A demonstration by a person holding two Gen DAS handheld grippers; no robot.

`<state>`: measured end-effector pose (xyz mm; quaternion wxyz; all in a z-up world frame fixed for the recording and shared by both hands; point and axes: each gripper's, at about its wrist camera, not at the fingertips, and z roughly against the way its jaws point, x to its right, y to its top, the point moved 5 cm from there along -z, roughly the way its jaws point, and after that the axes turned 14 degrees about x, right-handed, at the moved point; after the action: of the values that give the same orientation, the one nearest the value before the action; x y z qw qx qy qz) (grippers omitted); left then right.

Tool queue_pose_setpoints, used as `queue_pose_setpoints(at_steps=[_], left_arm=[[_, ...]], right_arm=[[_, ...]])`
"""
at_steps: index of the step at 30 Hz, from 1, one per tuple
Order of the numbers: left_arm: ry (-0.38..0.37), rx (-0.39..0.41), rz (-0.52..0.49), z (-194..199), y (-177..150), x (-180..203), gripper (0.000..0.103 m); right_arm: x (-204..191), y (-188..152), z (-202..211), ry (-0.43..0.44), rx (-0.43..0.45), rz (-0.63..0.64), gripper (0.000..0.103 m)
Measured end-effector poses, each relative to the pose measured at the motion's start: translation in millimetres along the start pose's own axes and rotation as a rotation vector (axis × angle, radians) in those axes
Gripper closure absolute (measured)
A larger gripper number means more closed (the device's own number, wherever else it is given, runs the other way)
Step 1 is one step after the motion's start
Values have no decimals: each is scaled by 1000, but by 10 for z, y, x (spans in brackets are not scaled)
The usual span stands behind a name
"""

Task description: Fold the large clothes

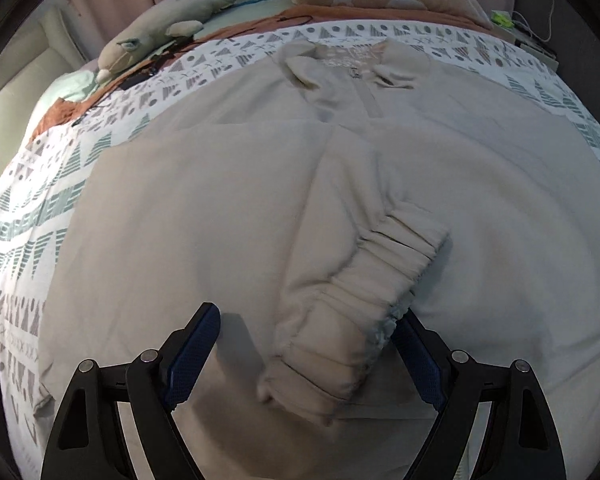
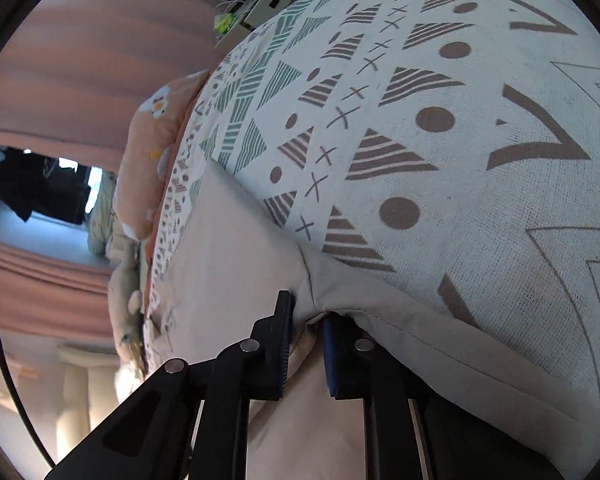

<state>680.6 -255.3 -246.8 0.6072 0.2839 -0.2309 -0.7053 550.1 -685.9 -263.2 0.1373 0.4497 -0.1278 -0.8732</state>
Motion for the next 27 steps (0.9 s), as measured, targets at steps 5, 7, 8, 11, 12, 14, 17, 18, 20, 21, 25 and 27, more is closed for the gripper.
queue_pose_setpoints(at_steps=[5,7,8,11,12,14,17,18,20,21,25,27], left_arm=[[50,25,127,37,32,-469,37],[62,29,154,84,6,-615,43],[89,28,154,104,-7,-678,57],[7,-6,250,100,-68,-813,59],[-23,-26,287,85,-95,-852,59],[-63,-42,330,88,-117,-901,59],[-110,-37,363,133,-109,-867,57],[-134,-34,369,149,-101,-826,55],[-176,-17,372,200,-70,-761,50],[-183,-1,368,224,-48,-719,43],[-150,-7,304,135,-20,-569,30],[-127,-39,293,32,-66,-552,32]], right_arm=[[91,66,32,17,19,-57,89],[66,41,28,12,7,-48,89],[49,37,31,6,5,-35,88],[-37,14,20,19,-20,-13,69],[-54,8,21,38,-27,-18,65],[-82,-10,19,34,-33,-2,65],[-98,-32,-7,26,-40,22,65],[-101,-30,-17,28,-44,20,65],[-92,-21,-33,31,-47,12,65],[-82,-16,-36,32,-48,8,65],[-93,-29,-39,12,-56,33,65],[-100,-38,-34,5,-56,46,65]])
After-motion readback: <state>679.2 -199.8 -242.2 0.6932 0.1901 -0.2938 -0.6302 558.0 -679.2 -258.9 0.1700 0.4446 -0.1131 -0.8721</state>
